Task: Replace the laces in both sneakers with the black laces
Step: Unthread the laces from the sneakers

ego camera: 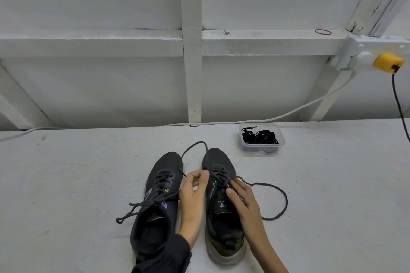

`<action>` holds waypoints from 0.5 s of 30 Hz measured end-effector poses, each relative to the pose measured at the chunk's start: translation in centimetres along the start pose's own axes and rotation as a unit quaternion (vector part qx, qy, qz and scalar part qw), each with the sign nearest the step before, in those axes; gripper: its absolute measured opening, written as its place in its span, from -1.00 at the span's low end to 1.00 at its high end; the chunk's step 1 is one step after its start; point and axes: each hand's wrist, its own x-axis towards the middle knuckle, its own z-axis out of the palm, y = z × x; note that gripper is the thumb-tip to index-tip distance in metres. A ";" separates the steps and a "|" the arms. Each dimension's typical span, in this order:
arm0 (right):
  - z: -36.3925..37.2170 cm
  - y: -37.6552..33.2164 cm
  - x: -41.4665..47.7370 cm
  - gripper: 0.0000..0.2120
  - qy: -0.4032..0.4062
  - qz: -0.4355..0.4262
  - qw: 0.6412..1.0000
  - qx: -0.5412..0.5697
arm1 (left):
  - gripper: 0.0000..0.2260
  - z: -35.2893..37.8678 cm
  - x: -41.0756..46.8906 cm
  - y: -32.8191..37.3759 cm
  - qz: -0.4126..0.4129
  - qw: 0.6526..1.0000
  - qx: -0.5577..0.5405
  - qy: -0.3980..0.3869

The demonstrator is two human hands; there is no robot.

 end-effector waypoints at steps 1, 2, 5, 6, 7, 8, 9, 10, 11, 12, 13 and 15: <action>0.0 0.0 0.0 -0.65 0.001 0.000 1.000 0.001 | -0.92 -0.1 -0.3 -0.4 -0.010 1.000 0.003 -0.016; 0.0 0.0 0.0 -0.66 0.002 -0.001 1.000 0.002 | -0.94 -0.1 -0.5 -0.8 -0.011 0.999 0.010 -0.031; 0.1 0.0 0.1 -0.66 0.002 -0.002 1.000 0.000 | -0.94 -0.3 -0.6 -0.9 0.023 0.998 0.047 -0.040; 0.1 0.0 0.0 -0.65 0.001 -0.003 1.000 -0.001 | -0.92 -0.3 -0.5 -0.7 0.027 0.997 0.058 -0.039; 0.0 0.0 0.0 -0.65 0.001 -0.002 1.000 -0.001 | -0.90 -0.3 -0.4 -0.5 0.030 0.996 0.068 -0.038; 0.0 0.0 0.1 -0.65 0.000 -0.002 1.000 -0.001 | -0.89 -0.3 -0.4 -0.4 0.034 0.996 0.081 -0.034; 0.0 0.0 0.1 -0.65 0.000 -0.002 1.000 -0.001 | -0.88 -0.3 -0.4 -0.4 0.037 0.994 0.095 -0.027; 0.0 0.0 0.1 -0.65 -0.001 -0.002 1.000 -0.002 | -0.86 -0.2 -0.4 -0.6 0.039 0.993 0.108 -0.018; 0.0 0.0 0.1 -0.66 -0.001 -0.003 1.000 -0.003 | -0.85 -0.2 -0.3 -0.8 0.041 0.992 0.118 -0.009; 0.0 0.0 0.1 -0.66 -0.002 -0.004 1.000 -0.005 | -0.84 -0.2 -0.3 -1.0 0.044 0.991 0.125 -0.001; 0.1 0.0 0.0 -0.67 -0.002 -0.004 1.000 -0.006 | -0.84 -0.2 -0.4 -1.1 0.044 0.991 0.126 0.004; 0.1 0.0 0.0 -0.67 -0.002 -0.006 1.000 -0.008 | -0.84 -0.1 -0.4 -1.1 0.043 0.992 0.118 0.011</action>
